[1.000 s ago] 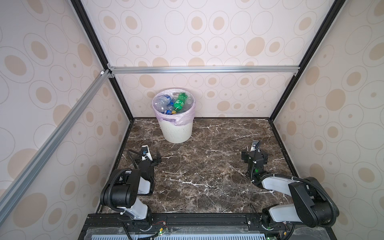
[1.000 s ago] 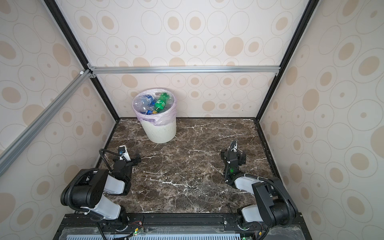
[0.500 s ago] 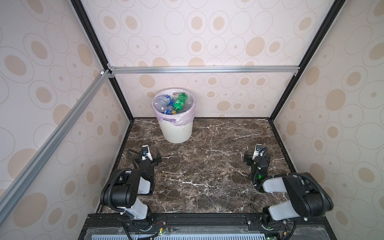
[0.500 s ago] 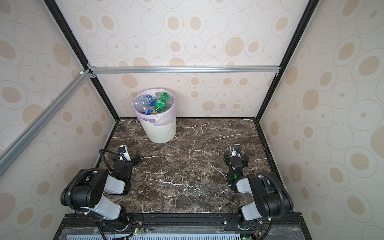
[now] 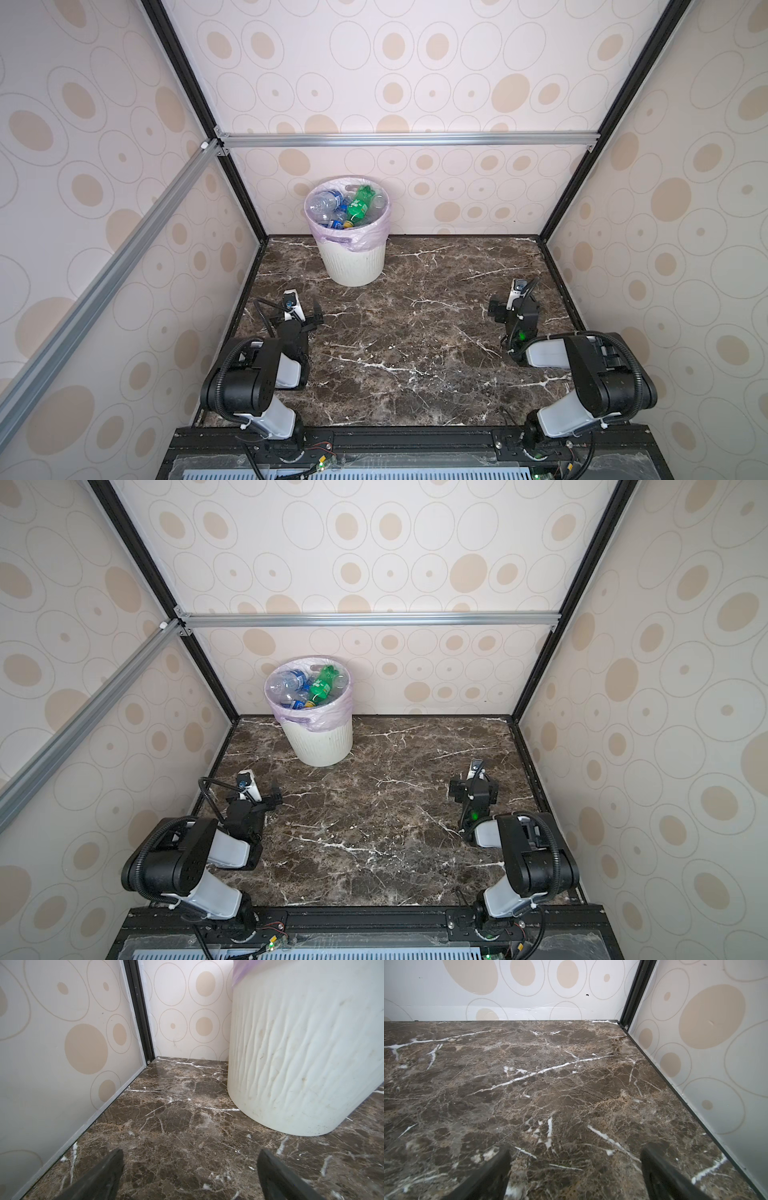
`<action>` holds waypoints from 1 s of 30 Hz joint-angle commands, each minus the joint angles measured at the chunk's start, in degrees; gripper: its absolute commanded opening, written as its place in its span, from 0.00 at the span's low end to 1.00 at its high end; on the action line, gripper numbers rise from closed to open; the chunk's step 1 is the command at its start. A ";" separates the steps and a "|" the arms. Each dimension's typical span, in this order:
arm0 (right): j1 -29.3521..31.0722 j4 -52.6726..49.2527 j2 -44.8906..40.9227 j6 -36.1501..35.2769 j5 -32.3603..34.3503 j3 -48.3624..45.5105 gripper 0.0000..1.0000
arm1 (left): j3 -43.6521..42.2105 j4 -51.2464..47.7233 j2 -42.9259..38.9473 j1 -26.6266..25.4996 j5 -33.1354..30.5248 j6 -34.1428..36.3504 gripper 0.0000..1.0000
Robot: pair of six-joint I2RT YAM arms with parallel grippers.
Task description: Throw the plastic bottles in the bin
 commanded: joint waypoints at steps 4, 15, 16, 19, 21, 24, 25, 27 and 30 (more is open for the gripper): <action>-0.06 -1.08 -0.61 0.37 -0.37 -0.26 1.00 | 1.40 1.11 0.25 -1.57 -2.24 3.17 0.99; -0.09 -2.14 -0.97 0.61 -0.42 -0.08 1.00 | 1.21 1.57 0.36 -1.93 -3.11 3.47 0.99; -0.13 -2.06 -0.99 0.60 -0.41 -0.07 1.00 | 1.24 1.72 0.36 -2.00 -3.25 3.47 0.99; -0.04 -2.13 -0.97 0.61 -0.42 -0.04 1.00 | 1.12 2.08 0.53 -2.50 -4.17 3.82 0.99; -0.12 -2.10 -1.01 0.61 -0.37 0.02 1.00 | 1.88 0.72 0.70 -2.45 -4.01 3.48 0.99; -0.06 -2.14 -0.97 0.61 -0.42 0.00 1.00 | 2.54 -0.73 0.63 -1.43 -1.90 2.89 0.99; -0.12 -2.14 -0.93 0.61 -0.42 -0.02 1.00 | 2.44 -0.53 0.71 -1.46 -1.89 2.93 0.99; -0.03 -2.14 -0.94 0.61 -0.41 0.01 1.00 | 2.44 -0.56 0.62 -1.41 -1.89 2.93 0.99; -0.04 -2.14 -0.99 0.60 -0.35 0.02 1.00 | 1.81 0.23 0.34 -1.45 -1.89 2.93 0.99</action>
